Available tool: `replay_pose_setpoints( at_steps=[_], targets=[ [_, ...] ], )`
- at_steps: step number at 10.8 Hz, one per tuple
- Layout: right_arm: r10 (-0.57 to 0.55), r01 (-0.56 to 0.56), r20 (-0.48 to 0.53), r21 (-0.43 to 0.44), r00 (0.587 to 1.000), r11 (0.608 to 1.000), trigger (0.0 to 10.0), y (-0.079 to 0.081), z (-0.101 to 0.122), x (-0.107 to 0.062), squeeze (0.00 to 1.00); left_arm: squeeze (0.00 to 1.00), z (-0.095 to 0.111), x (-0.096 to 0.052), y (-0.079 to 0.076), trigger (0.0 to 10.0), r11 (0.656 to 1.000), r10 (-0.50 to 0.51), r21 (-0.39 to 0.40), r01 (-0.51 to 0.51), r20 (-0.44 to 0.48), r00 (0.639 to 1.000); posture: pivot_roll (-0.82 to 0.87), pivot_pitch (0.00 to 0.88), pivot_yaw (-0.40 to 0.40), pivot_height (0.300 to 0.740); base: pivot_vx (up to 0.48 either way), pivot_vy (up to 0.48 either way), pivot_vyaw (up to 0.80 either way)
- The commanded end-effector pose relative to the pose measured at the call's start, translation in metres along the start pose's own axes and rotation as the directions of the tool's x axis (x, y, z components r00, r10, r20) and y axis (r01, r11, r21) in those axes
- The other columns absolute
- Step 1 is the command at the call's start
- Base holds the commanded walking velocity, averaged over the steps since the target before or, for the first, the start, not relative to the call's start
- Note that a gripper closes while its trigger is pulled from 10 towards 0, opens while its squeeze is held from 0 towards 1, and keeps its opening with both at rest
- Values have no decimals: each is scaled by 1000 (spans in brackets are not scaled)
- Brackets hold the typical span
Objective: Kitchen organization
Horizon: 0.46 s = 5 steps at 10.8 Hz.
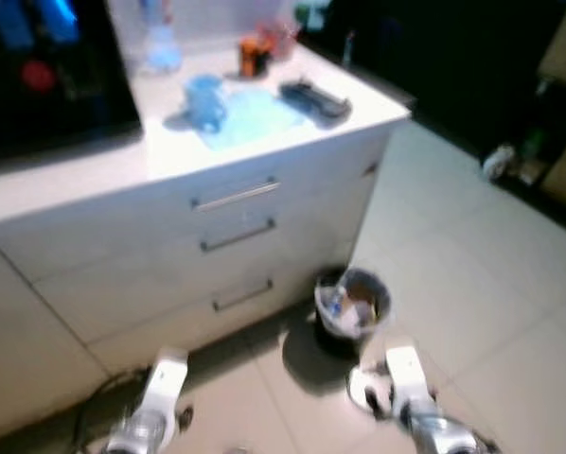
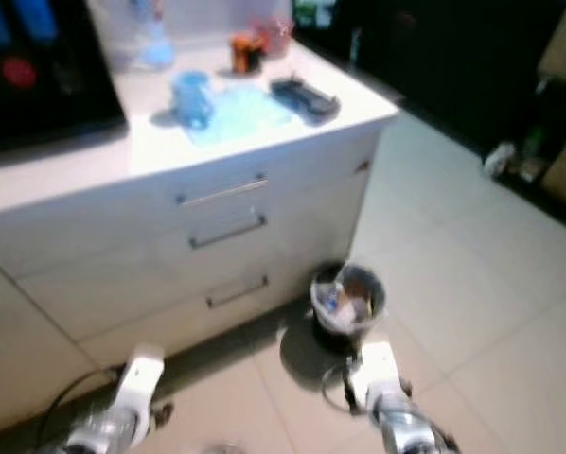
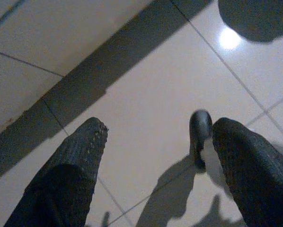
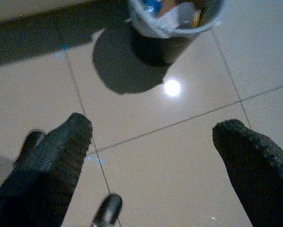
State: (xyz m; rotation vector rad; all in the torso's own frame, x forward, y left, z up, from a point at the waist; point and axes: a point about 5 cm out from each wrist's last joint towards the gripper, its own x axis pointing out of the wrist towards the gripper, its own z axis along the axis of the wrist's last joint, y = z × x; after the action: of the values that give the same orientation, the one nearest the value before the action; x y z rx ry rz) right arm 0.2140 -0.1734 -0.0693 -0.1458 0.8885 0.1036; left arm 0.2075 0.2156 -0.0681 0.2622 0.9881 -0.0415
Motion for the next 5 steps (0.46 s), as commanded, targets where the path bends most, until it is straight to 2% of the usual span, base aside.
replay_pose_setpoints(
  at_steps=[1,5],
  targets=[
    [-1,1,-10,-17,1000,1000,10000,-2,-2,0,0,0,-1,0,-1,10000,1000,-3,5,3,-8,1000,104,0,-27,740,0,0,800],
    [2,-2,-14,-19,1000,1000,10000,-1,-5,-1,0,0,0,0,-2,10000,1000,-18,0,18,5,1000,104,0,-26,740,0,0,800]
  ],
)
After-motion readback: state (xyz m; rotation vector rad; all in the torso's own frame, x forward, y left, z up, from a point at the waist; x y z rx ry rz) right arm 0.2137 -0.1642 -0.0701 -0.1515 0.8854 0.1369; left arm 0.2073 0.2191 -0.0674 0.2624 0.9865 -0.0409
